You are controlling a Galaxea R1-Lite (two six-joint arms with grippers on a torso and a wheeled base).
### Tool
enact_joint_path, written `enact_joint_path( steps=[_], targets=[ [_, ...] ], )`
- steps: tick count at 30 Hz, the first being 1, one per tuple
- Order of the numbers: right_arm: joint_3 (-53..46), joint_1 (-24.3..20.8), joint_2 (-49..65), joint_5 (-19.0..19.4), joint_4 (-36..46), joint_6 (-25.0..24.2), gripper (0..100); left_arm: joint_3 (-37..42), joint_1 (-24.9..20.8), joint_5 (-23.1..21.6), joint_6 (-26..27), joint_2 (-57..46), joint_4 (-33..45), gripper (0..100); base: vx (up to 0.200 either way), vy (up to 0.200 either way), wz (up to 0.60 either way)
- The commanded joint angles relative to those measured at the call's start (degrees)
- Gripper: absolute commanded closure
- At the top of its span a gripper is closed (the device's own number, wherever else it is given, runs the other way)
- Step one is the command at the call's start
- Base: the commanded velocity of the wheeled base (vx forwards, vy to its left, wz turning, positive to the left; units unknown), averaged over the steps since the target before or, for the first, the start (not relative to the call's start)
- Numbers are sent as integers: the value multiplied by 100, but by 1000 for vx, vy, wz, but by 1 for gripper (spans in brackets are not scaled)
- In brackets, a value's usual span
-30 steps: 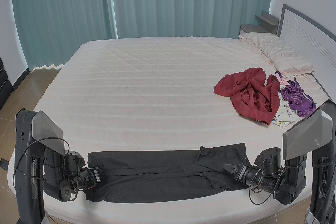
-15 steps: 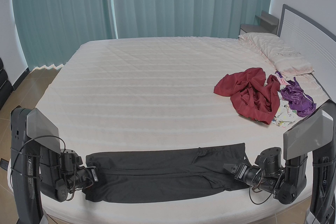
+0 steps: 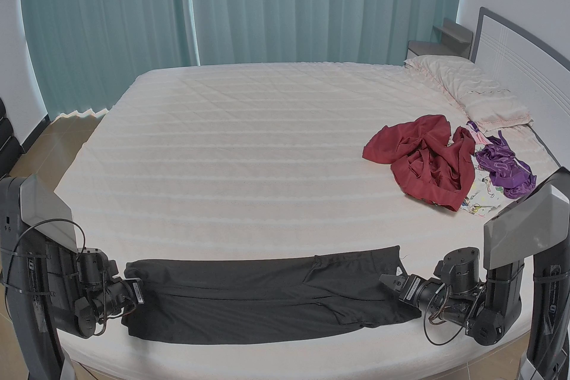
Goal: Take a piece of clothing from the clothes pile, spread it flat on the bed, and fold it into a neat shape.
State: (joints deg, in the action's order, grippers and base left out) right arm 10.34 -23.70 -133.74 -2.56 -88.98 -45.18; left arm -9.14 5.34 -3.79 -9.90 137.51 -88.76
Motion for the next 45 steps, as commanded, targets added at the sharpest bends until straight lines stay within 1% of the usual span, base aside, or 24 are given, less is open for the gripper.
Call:
enact_joint_path(
  steps=[1, 5, 7, 9, 10, 11, 12, 13, 14, 17, 20, 22, 24, 27, 28, 29, 30, 31, 33, 35, 36, 37, 40, 45],
  targets=[
    [-5, 6, 6, 1, -58, 0, 0, 0, 406, -78, 14, -295, 34, 100, 0, 0, 0],
    [3, 14, 6, 1, -58, 0, 0, -9, 1013, -421, 339, -497, 166, 100, 0, 0, 0],
    [3, 14, 6, 1, -58, 0, 0, -53, 1488, -781, 524, -734, 430, 100, 0, 0, 0],
    [3, 14, 6, 1, -58, 0, 0, -281, 1909, -983, 550, -1007, 799, 100, 0, 0, 0],
    [3, 14, 6, 1, -58, 0, 0, -378, 2041, -1027, 550, -1086, 966, 100, 0, 0, 0],
    [3, 14, 6, 1, -58, 0, 0, -378, 2041, -1027, 550, -1086, 966, 100, 0, 0, 0],
    [3, 23, 6, 1, -58, 0, 0, -685, 2375, -1124, 568, -1288, 1440, 100, 0, 0, 0],
    [3, 23, 6, 1, -58, 0, 0, -861, 2569, -1238, 568, -1420, 1757, 100, 0, 0, 0],
    [3, 23, 6, 1, -58, 0, 0, -949, 2656, -1317, 568, -1499, 1915, 100, 0, 0, 0],
    [3, 23, 6, 1, -58, -9, 0, -1459, 3096, -1783, 559, -1956, 3022, 100, 0, 0, 0],
    [12, 23, 15, 10, -58, -9, 0, -1793, 3228, -1888, 550, -2299, 3822, 100, 0, 0, 0],
    [12, 23, 15, 10, -58, -9, 0, -1819, 3228, -1888, 550, -2404, 3972, 100, 0, 0, 0],
    [21, 23, 15, 1, -58, 0, 0, -1687, 3087, -1888, 550, -2765, 4218, 100, 0, 0, 0],
    [12, 32, 41, 1, -58, 0, 0, -1274, 2481, -1748, 515, -3248, 4314, 100, 0, 0, 0],
    [12, 32, 50, 1, -58, -9, 0, -1098, 2217, -1616, 515, -3433, 4350, 100, 0, 0, 0],
    [12, 32, 59, 10, -58, -9, 0, -1054, 2147, -1572, 515, -3477, 4367, 100, 0, 0, 0],
    [3, 23, 59, 1, -58, 0, 0, -905, 1672, -1264, 480, -3670, 4464, 100, 0, 0, 0],
    [3, 23, 59, 1, -58, 0, 0, -879, 1531, -1168, 454, -3714, 4508, 100, 0, 0, 0],
    [3, 23, 59, 10, -58, 0, 0, -800, 591, -482, 14, -3925, 4728, 100, 0, 0, 0],
    [3, 23, 68, 10, -58, 0, 0, -808, -138, -25, -469, -4048, 4798, 100, 0, 0, 0],
    [3, 23, 68, 1, -58, 0, 0, -826, -323, 80, -583, -4065, 4815, 100, 0, 0, 0],
    [3, 23, 76, 10, -58, 0, 0, -861, -965, 458, -944, -4092, 4895, 100, 0, 0, 0],
    [3, 23, 103, 10, -58, 0, 0, -1037, -2037, 1144, -1295, -4039, 5044, 100, 0, 0, 0],
    [3, 23, 103, 10, -58, 18, 0, -1599, -3505, 1724, -1990, -3714, 5448, 100, 0, 0, 0]
  ],
)
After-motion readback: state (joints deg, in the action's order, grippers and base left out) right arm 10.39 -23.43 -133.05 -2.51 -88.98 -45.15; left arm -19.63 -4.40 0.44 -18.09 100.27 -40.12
